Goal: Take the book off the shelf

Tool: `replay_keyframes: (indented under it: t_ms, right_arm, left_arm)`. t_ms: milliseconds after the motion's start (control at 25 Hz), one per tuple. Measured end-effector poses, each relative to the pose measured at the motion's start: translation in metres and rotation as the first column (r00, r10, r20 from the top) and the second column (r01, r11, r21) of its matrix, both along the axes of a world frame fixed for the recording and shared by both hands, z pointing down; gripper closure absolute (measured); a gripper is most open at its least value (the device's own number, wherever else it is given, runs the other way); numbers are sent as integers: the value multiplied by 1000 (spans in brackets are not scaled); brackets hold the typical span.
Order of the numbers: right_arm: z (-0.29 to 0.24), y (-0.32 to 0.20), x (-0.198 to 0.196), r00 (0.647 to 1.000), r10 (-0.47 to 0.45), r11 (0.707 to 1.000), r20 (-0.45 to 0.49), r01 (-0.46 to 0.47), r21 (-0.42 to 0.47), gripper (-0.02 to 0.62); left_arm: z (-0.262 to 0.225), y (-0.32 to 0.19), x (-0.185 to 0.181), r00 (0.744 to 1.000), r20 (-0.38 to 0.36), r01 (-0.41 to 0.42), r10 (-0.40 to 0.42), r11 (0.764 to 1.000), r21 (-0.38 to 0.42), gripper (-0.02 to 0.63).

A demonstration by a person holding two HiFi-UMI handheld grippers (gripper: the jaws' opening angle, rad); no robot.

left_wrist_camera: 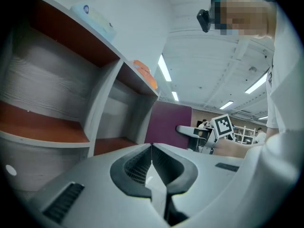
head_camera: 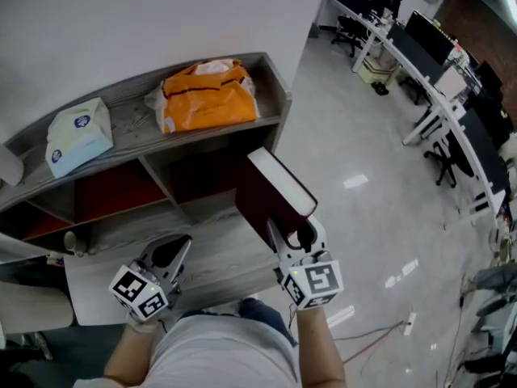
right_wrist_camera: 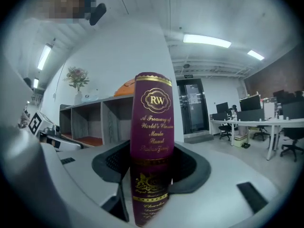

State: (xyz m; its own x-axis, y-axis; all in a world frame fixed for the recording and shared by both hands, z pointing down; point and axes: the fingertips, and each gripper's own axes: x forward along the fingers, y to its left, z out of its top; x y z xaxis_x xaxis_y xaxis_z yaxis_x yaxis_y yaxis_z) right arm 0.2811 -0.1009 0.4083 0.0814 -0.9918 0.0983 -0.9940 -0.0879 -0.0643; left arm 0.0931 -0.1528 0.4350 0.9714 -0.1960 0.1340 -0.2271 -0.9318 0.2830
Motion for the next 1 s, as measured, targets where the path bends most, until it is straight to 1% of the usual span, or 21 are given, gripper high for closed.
replay_keyframes:
  t_ms: [240,440,680,800,1000]
  right_arm:
    - [14,36,0,996,81,997,34,-80,-20,365]
    - [23,57,-4,991,122,992,50,-121,-31,368]
    - [33,69,-7,986,152,988,71,-150,-39,377]
    - [38,69,-9,987,152,987,58,-149,-56,380]
    - [43,65,-14,987,145,988,69,-141,-67,383]
  left_arm:
    - [3,14,24,994,5,-107,107,994,2,590]
    - [5,23,35,987,10,-162,162,987,2,589]
    - [8,30,42,981,13,-194,194,981,0,590]
    - [7,32,44,979,11,-203,203,979,-1,589]
    - [9,30,43,980,15,-200,200,980,-5,590]
